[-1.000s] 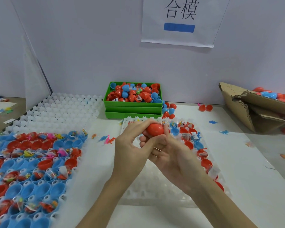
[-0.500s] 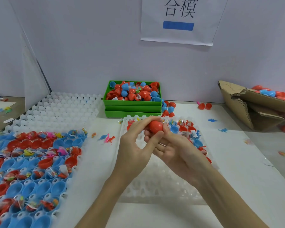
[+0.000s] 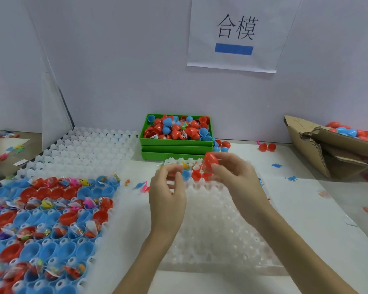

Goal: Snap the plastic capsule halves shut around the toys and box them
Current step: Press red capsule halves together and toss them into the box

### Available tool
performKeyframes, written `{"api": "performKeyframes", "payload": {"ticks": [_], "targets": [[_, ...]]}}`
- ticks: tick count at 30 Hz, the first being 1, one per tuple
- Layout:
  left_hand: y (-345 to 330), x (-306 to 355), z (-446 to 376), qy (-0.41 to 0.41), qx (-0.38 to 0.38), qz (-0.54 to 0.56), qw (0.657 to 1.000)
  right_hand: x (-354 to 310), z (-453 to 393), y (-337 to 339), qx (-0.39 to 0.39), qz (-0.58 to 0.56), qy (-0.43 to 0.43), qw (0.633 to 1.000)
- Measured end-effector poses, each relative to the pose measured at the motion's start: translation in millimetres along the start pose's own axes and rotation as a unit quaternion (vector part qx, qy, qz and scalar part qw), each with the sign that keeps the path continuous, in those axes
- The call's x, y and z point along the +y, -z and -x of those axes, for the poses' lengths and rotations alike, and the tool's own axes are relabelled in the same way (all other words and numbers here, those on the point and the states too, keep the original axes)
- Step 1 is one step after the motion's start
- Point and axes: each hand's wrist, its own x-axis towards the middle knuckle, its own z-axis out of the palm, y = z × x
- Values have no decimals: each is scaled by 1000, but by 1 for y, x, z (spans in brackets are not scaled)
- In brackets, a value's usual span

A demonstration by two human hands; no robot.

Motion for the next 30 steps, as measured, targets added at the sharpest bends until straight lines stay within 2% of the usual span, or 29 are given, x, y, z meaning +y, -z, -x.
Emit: {"api": "performKeyframes", "payload": {"ticks": [6, 8, 10, 12, 17, 19, 21, 24, 28, 30], "targets": [[1, -3, -1, 25, -2, 11, 1000, -39, -93, -17, 8, -4, -10, 1000], [1, -2, -1, 25, -6, 10, 1000, -43, -120, -19, 0, 54, 11, 998], [2, -2, 0, 26, -12, 10, 1000, -42, -136, -16, -21, 185, 28, 982], [1, -4, 0, 28, -20, 5, 999, -36, -140, -6, -18, 268, 25, 963], [-2, -9, -1, 13, -39, -24, 999, -5, -103, 27, -13, 236, 41, 971], [-1, -12, -2, -6, -51, -74, 996, 7, -79, 38, 1, 225, 49, 973], [2, -17, -3, -41, -67, -193, 978, 18, -55, 46, 7, 222, 60, 973], [6, -23, -6, -77, -132, -354, 923, 28, -26, 50, -2, 215, 64, 974], [3, -31, -11, -93, -211, -446, 865, 30, -10, 51, -19, 230, 75, 970], [1, -32, -13, -97, -227, -465, 850, 30, -8, 52, -23, 234, 78, 969]]}}
